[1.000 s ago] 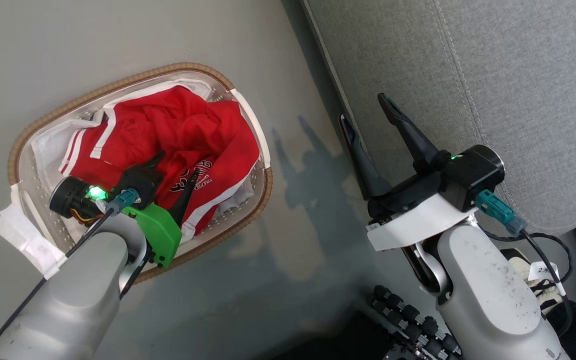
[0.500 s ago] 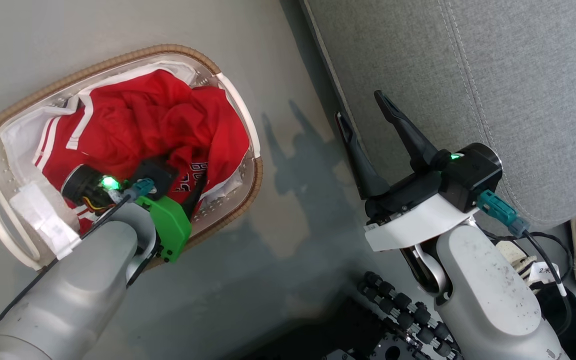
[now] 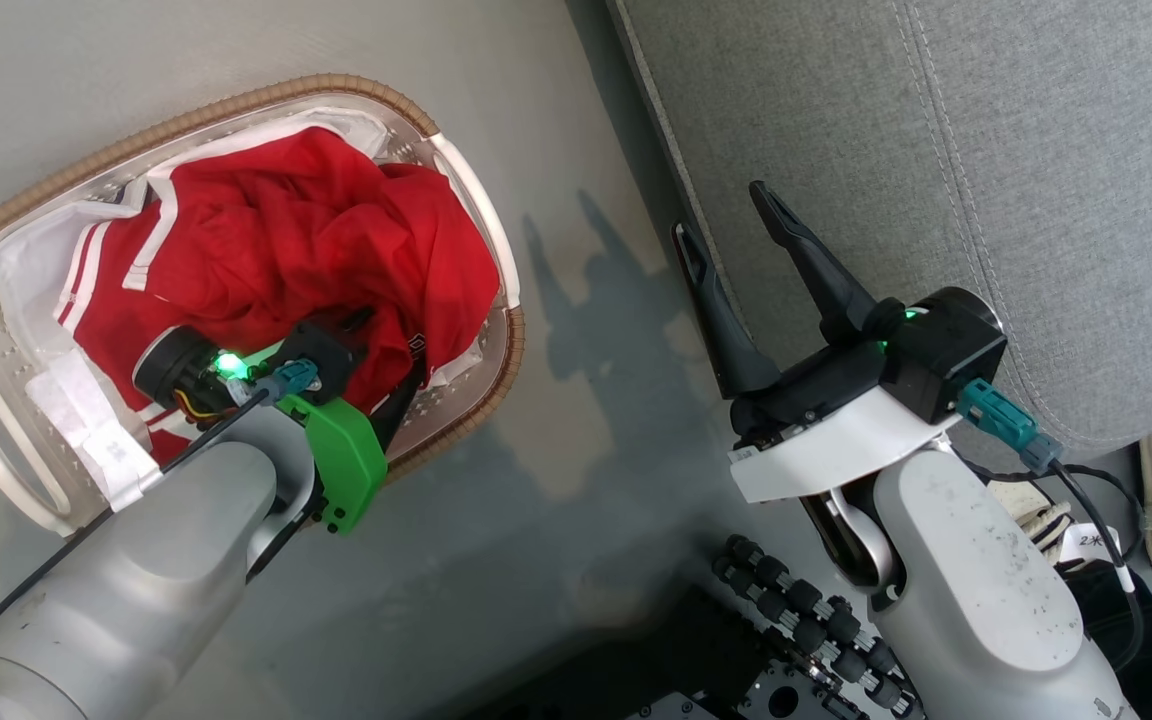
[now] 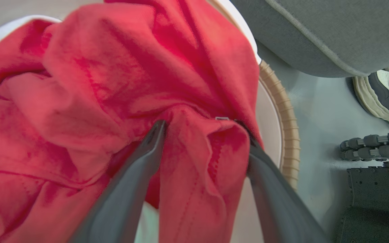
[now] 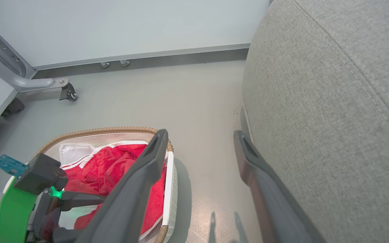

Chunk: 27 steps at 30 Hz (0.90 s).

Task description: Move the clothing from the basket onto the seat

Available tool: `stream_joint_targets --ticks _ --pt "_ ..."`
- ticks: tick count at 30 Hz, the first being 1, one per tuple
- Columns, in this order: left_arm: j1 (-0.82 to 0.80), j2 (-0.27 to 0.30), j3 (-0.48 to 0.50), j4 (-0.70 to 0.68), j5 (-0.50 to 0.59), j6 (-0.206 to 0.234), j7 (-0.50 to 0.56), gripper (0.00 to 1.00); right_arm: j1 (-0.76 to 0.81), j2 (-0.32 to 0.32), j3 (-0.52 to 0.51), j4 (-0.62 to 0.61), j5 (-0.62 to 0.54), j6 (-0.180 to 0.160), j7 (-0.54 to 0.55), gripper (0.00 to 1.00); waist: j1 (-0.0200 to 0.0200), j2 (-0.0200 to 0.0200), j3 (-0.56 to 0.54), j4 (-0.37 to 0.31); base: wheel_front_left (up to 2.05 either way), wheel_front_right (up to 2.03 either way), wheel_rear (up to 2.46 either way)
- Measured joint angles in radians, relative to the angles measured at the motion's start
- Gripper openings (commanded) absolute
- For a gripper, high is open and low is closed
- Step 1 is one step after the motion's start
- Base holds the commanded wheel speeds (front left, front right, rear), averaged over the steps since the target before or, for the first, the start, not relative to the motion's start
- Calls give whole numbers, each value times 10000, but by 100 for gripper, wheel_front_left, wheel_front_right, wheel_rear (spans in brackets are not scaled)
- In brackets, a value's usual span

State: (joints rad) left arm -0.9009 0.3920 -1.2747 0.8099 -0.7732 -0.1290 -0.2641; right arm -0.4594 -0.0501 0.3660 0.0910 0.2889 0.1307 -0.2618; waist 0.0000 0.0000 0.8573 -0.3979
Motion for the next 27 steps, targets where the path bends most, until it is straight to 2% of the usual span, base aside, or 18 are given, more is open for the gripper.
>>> stream_joint_targets --ticks 1,2,3,17,27 --pt "-2 2 -21 4 -33 0 10 100 4 0 0 0 0 0 0 100 0 0 2 -1 0 0 0" --pt "-2 2 -40 -2 -92 0 81 44 9 0 0 0 0 0 0 100 0 0 2 -2 0 0 0" --pt "-2 6 -50 -12 -105 0 86 0 12 0 2 6 4 0 0 100 0 0 -1 -3 0 0 0" --pt "259 153 -8 -378 -671 0 33 0 -50 4 -128 391 -36 0 0 100 0 0 -653 113 0 0 0" --pt "1457 111 1919 -1430 -280 0 2 0 48 12 -290 972 -355 0 0 100 0 0 -1875 729 0 0 0"
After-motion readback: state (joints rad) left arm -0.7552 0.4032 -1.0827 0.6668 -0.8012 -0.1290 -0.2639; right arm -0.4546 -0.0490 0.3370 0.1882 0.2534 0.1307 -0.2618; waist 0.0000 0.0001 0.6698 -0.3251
